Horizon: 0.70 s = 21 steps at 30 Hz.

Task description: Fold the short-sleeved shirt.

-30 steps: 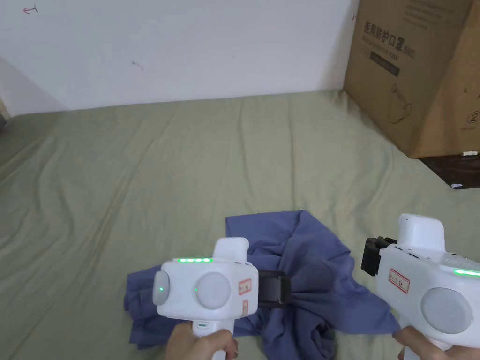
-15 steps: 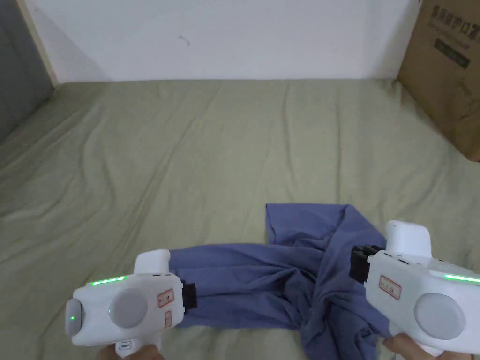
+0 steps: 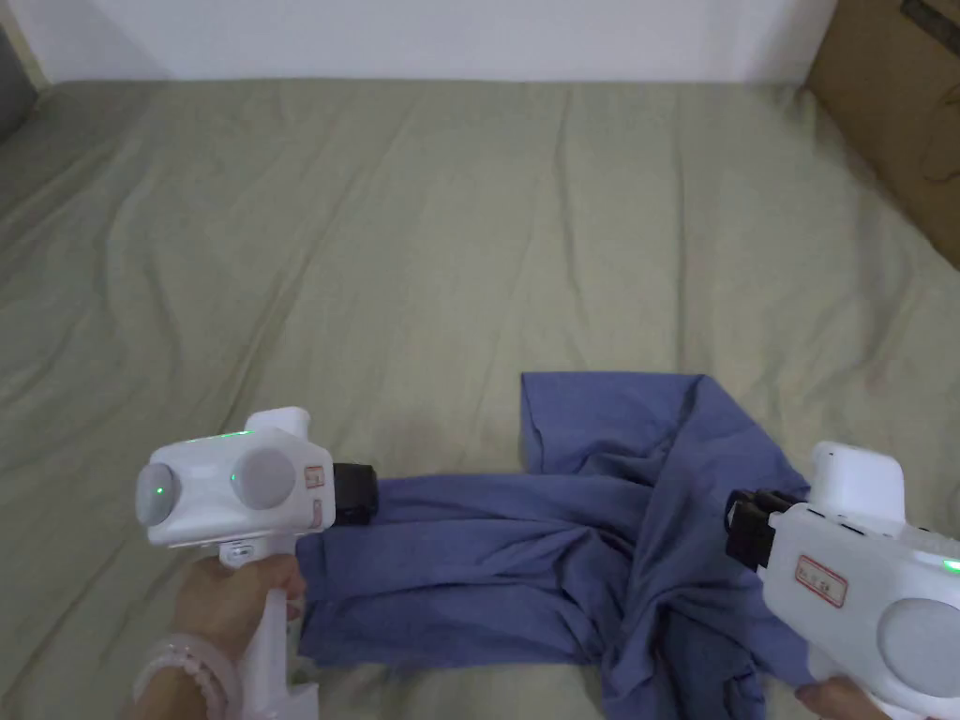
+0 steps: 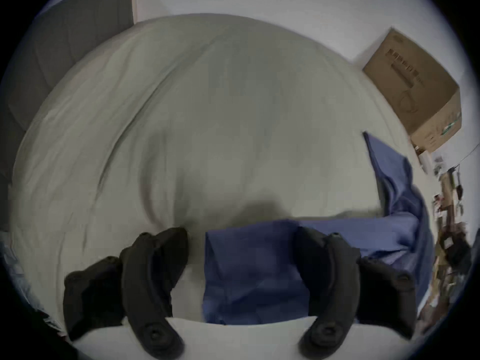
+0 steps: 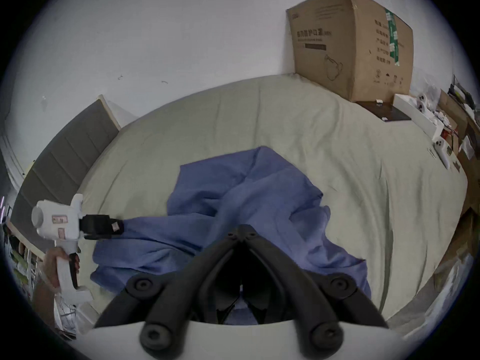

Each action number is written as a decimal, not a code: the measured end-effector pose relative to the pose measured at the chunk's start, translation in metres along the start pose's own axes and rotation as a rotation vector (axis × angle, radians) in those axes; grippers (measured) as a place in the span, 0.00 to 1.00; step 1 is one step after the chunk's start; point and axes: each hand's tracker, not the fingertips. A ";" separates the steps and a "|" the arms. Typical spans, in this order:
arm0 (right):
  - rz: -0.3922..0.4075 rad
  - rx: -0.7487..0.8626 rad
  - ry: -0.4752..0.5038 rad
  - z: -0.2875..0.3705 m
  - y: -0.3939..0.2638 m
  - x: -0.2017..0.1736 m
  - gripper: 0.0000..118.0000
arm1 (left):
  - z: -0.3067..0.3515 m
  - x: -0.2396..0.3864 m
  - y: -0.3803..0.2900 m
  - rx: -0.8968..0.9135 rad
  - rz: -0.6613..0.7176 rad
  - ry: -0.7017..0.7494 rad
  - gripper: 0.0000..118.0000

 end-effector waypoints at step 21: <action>0.075 -0.023 0.056 -0.098 0.128 0.043 0.73 | 0.077 0.021 0.027 0.146 -0.019 -0.079 0.02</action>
